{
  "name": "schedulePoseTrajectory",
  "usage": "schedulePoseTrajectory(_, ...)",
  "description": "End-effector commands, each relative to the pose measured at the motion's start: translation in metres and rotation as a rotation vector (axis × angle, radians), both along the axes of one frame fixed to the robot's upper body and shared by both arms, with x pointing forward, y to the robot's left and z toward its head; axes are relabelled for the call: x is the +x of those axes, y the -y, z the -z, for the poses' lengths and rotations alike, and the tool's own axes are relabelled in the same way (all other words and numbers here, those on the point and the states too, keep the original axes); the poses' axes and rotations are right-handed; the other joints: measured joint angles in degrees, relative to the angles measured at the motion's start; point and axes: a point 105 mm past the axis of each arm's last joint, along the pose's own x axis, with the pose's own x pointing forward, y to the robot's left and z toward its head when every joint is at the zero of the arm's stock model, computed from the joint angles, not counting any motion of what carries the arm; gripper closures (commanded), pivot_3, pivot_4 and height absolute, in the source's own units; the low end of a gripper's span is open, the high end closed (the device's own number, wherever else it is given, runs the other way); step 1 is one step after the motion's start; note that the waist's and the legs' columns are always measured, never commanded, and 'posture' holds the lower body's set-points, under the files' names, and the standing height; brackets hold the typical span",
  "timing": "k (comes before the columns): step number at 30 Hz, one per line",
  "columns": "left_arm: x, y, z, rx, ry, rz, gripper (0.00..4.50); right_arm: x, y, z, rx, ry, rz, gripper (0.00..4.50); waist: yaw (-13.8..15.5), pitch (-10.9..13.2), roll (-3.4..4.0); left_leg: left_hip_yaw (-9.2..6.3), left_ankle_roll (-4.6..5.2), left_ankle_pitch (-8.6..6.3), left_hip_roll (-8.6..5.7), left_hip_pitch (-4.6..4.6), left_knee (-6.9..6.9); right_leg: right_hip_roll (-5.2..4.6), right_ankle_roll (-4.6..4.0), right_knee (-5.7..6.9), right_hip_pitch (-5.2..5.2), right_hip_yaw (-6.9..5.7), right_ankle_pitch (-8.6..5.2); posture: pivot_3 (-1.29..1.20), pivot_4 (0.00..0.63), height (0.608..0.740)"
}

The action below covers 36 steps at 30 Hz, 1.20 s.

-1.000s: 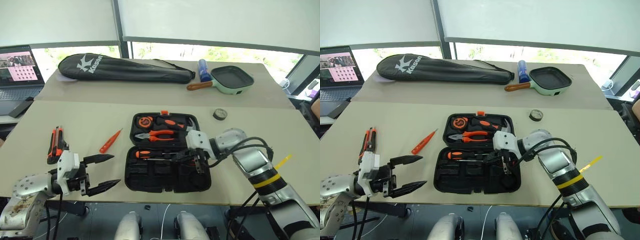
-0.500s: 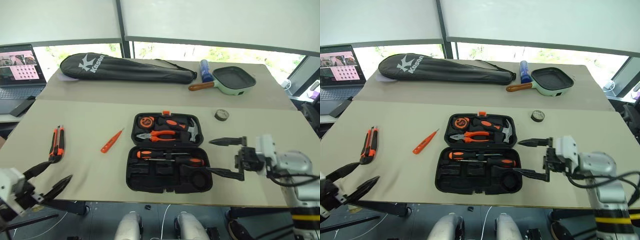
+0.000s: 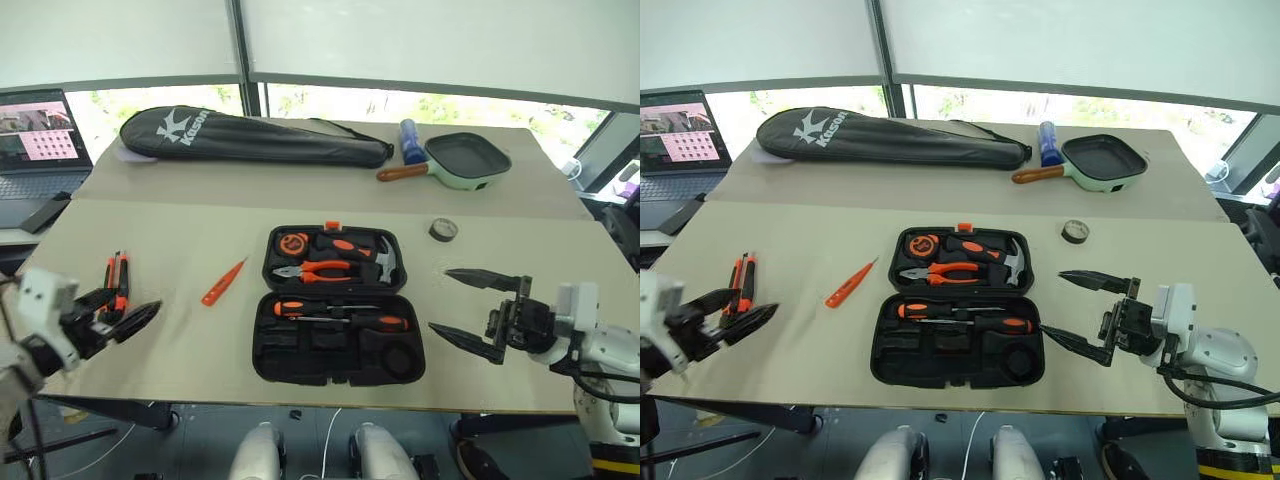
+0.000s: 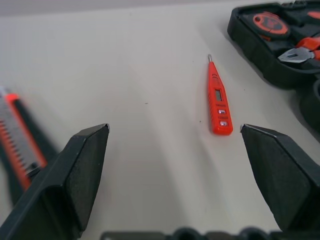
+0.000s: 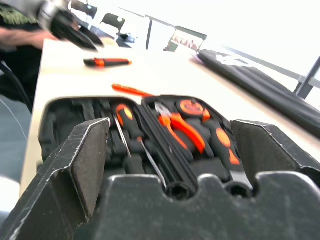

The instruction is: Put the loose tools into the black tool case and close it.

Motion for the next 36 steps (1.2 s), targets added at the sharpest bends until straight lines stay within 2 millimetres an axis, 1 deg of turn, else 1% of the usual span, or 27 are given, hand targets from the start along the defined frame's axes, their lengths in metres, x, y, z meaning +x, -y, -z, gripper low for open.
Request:
schedulePoseTrajectory(1,0.017,0.022,0.009,0.043,-0.133,0.053,0.00,0.001,-0.016,-0.038,-0.019,0.063,-0.060,0.04,-0.22,0.03,0.01,0.01,0.00,0.00,0.02,0.02,-0.05,0.02,-0.02,-0.01,-0.02,0.04,0.01,0.00,0.150,0.740)
schedulePoseTrajectory(4,0.032,0.027,0.017,0.089,-0.168,0.046,0.00,0.003,-0.023,-0.045,-0.052,0.046,-0.089,0.04,-0.13,0.07,-0.05,-0.03,0.00,0.00,-0.01,0.03,-0.09,0.10,-0.02,0.00,-0.02,0.04,0.01,0.00,0.150,0.740)
schedulePoseTrajectory(6,0.041,0.033,0.026,0.094,-0.204,0.041,0.00,0.005,-0.028,-0.047,-0.072,0.023,-0.103,0.04,0.11,0.09,-0.09,-0.05,0.00,0.00,-0.02,0.02,-0.20,0.12,-0.04,-0.02,-0.03,0.03,0.00,0.00,0.150,0.740)
schedulePoseTrajectory(7,0.043,0.036,0.034,0.112,-0.236,0.046,0.00,0.005,-0.031,-0.046,-0.090,0.002,-0.112,0.04,0.21,0.10,-0.09,-0.06,0.00,0.00,-0.02,0.00,-0.23,0.13,-0.05,-0.06,-0.04,0.02,0.00,0.00,0.150,0.740)
schedulePoseTrajectory(9,0.046,0.040,0.042,0.138,-0.251,0.059,0.00,0.005,-0.034,-0.045,-0.110,-0.015,-0.115,0.04,0.38,0.09,-0.09,-0.06,0.01,0.00,-0.05,-0.09,-0.23,0.12,-0.04,-0.08,-0.10,0.02,0.00,0.00,0.150,0.740)
schedulePoseTrajectory(11,0.049,0.046,0.045,0.111,-0.246,0.074,0.50,0.006,-0.033,-0.044,-0.122,-0.022,-0.102,0.00,0.65,0.09,-0.08,-0.05,0.01,0.00,-0.12,-0.07,-0.23,0.05,-0.02,-0.12,-0.03,0.02,-0.02,0.00,0.150,0.740)
schedulePoseTrajectory(12,0.050,0.048,0.046,0.103,-0.243,0.080,0.63,0.006,-0.033,-0.044,-0.126,-0.024,-0.097,0.00,0.86,0.08,-0.06,-0.04,0.01,0.00,-0.13,-0.07,-0.23,0.03,-0.02,-0.13,-0.03,0.02,-0.01,0.00,0.150,0.740)
schedulePoseTrajectory(14,0.051,0.053,0.047,0.079,-0.236,0.094,1.42,0.009,-0.032,-0.046,-0.114,-0.027,-0.081,0.00,1.18,0.08,-0.06,-0.05,0.01,0.01,-0.16,-0.04,-0.22,-0.02,0.01,-0.12,0.02,0.02,-0.01,0.00,0.150,0.740)
schedulePoseTrajectory(15,0.052,0.054,0.047,0.074,-0.233,0.098,1.71,0.009,-0.032,-0.047,-0.111,-0.028,-0.077,0.00,1.28,0.08,-0.06,-0.05,0.01,0.01,-0.16,-0.03,-0.21,-0.02,0.02,-0.14,0.05,0.02,0.00,0.00,0.150,0.740)
schedulePoseTrajectory(17,0.053,0.052,0.047,0.067,-0.207,0.097,2.48,0.011,-0.031,-0.047,-0.104,-0.037,-0.065,0.00,1.49,0.08,-0.06,-0.05,0.01,0.01,-0.17,-0.03,-0.20,-0.05,0.04,-0.14,0.05,0.02,0.01,0.00,0.150,0.740)
schedulePoseTrajectory(19,0.054,0.052,0.042,0.051,-0.156,0.122,3.10,0.011,-0.028,-0.045,-0.100,-0.050,-0.054,0.00,1.62,0.07,-0.06,-0.06,0.01,0.01,-0.17,-0.04,-0.20,-0.04,0.05,-0.22,0.06,0.02,0.02,0.00,0.150,0.740)
schedulePoseTrajectory(21,0.055,0.055,0.034,0.022,-0.080,0.170,3.83,0.011,-0.025,-0.043,-0.098,-0.063,-0.044,0.00,1.62,0.07,-0.06,-0.06,0.01,0.01,-0.16,-0.10,-0.20,-0.04,0.07,-0.29,0.05,0.01,0.03,0.00,0.150,0.740)
schedulePoseTrajectory(22,0.057,0.054,0.029,0.016,-0.031,0.186,4.03,0.011,-0.024,-0.042,-0.097,-0.069,-0.039,0.00,1.61,0.08,-0.06,-0.06,0.01,0.01,-0.15,-0.13,-0.21,-0.04,0.08,-0.35,0.05,0.01,0.05,0.00,0.150,0.740)
schedulePoseTrajectory(24,0.059,0.052,0.013,0.012,0.098,0.245,4.04,0.009,-0.020,-0.039,-0.097,-0.082,-0.028,0.00,1.68,0.08,-0.07,-0.09,0.01,0.00,-0.15,-0.24,-0.21,-0.05,0.10,-0.41,0.02,-0.03,0.06,0.00,0.150,0.740)
schedulePoseTrajectory(26,0.057,0.051,-0.006,0.027,0.218,0.329,4.04,0.007,-0.016,-0.038,-0.097,-0.095,-0.015,0.00,1.66,0.10,-0.11,-0.07,0.01,0.01,-0.15,-0.41,-0.19,-0.05,0.10,-0.44,-0.08,-0.08,0.08,0.00,0.150,0.740)
schedulePoseTrajectory(28,0.050,0.061,-0.024,0.039,0.301,0.465,4.04,0.004,-0.011,-0.036,-0.105,-0.114,-0.003,0.00,1.62,0.10,-0.11,-0.07,0.01,0.01,-0.14,-0.46,-0.17,-0.05,0.09,-0.45,-0.11,-0.11,0.09,0.00,0.150,0.740)
schedulePoseTrajectory(29,0.047,0.066,-0.029,0.047,0.312,0.524,4.04,0.003,-0.009,-0.035,-0.110,-0.122,0.002,0.00,1.64,0.10,-0.11,-0.04,0.01,0.01,-0.14,-0.48,-0.17,-0.04,0.09,-0.46,-0.11,-0.12,0.09,0.00,0.150,0.740)
schedulePoseTrajectory(32,0.027,0.089,-0.031,0.109,0.273,0.764,4.04,-0.002,-0.004,-0.030,-0.120,-0.153,0.015,0.00,1.62,0.10,-0.10,0.05,0.01,0.01,-0.14,-0.48,-0.17,-0.05,0.09,-0.48,-0.08,-0.14,0.09,0.00,0.150,0.740)
schedulePoseTrajectory(33,0.021,0.097,-0.029,0.134,0.241,0.839,4.04,-0.004,-0.003,-0.029,-0.124,-0.163,0.018,0.00,1.60,0.10,-0.10,0.07,0.01,0.00,-0.13,-0.47,-0.17,-0.04,0.09,-0.53,-0.05,-0.16,0.09,0.00,0.150,0.740)
schedulePoseTrajectory(34,0.014,0.110,-0.026,0.175,0.207,0.925,4.04,-0.006,-0.001,-0.026,-0.131,-0.185,0.020,0.00,1.59,0.10,-0.10,0.11,0.02,0.00,-0.14,-0.47,-0.17,-0.05,0.10,-0.52,-0.05,-0.16,0.09,0.00,0.150,0.740)
schedulePoseTrajectory(36,0.006,0.129,-0.020,0.223,0.144,1.026,4.04,-0.011,0.001,-0.021,-0.143,-0.224,0.022,0.00,1.73,0.10,-0.10,0.10,0.02,0.00,-0.16,-0.47,-0.17,-0.04,0.12,-0.53,-0.03,-0.16,0.08,0.00,0.150,0.740)
